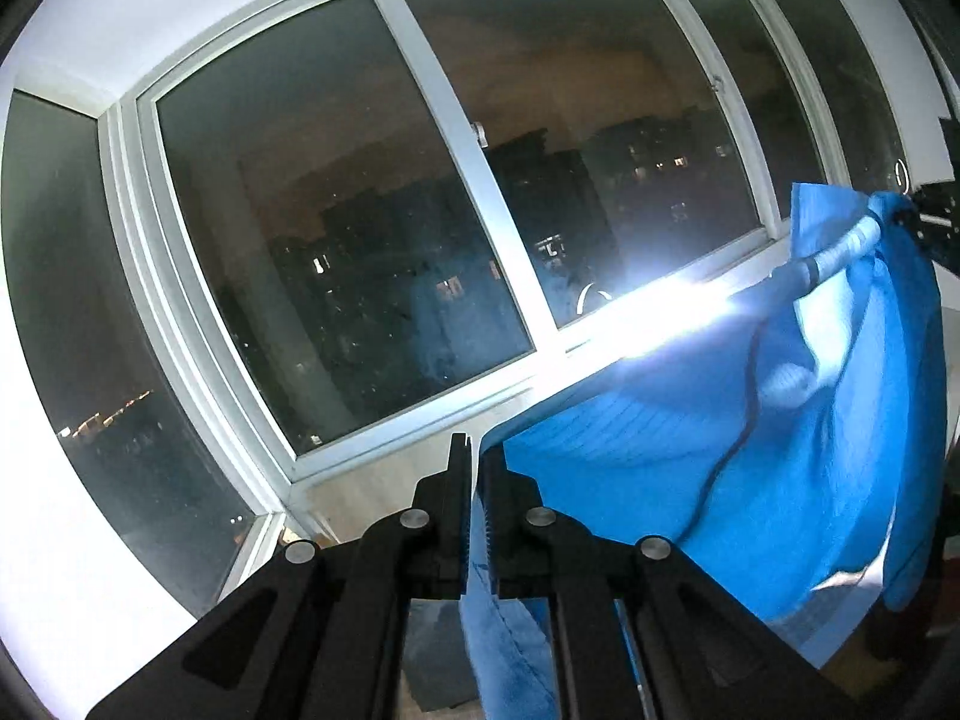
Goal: Fold clothes
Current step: 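Lift the coat up with both grippers, shaking it out in the air, then lower the held coat onto the rug with both grippers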
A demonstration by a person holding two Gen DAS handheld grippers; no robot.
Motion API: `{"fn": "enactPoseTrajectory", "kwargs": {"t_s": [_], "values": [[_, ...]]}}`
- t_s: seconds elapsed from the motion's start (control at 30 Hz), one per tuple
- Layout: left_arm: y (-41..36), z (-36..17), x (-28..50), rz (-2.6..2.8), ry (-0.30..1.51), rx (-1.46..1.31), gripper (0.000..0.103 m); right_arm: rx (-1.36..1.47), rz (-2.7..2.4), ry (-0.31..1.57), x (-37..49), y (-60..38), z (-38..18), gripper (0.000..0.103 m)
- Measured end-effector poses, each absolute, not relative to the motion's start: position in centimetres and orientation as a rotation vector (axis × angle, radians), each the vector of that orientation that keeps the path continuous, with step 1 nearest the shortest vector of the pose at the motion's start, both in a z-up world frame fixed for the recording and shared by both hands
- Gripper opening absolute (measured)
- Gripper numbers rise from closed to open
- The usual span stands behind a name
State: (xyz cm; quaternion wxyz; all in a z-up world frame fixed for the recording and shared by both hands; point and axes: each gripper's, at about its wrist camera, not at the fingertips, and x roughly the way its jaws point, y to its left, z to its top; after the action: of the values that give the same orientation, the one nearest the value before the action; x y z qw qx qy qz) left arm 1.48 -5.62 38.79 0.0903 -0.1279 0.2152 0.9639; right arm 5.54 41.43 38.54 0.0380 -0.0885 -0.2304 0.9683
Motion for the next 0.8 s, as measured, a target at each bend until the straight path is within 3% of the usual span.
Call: {"fn": "enactPoseTrajectory", "kwargs": {"t_s": [0.17, 0.33, 0.57, 0.7, 0.8], "values": [[-4.5, 38.2, -2.5, 2.859, 0.714, -0.432, 0.008, -0.308, 2.961, -0.713, 1.3, 41.8, 37.5, 0.001], [-2.7, 33.1, -12.5, 2.856, 0.778, -0.603, 0.009, -0.418, 2.920, -0.723, -8.1, 42.7, 32.9, 0.001], [-0.4, 13.7, -30.0, 2.729, 0.764, -1.090, 0.005, -0.780, 2.933, -0.628, -23.8, 44.4, 17.4, 0.001], [0.5, 3.1, -35.2, 2.632, 0.699, -1.307, 0.003, -1.038, 2.917, -0.558, -30.0, 45.2, 7.0, 0.001], [0.5, -1.5, -38.4, 2.615, 0.668, -1.407, 0.000, -1.151, 2.888, -0.562, -33.3, 45.1, 1.9, 0.001]]}}
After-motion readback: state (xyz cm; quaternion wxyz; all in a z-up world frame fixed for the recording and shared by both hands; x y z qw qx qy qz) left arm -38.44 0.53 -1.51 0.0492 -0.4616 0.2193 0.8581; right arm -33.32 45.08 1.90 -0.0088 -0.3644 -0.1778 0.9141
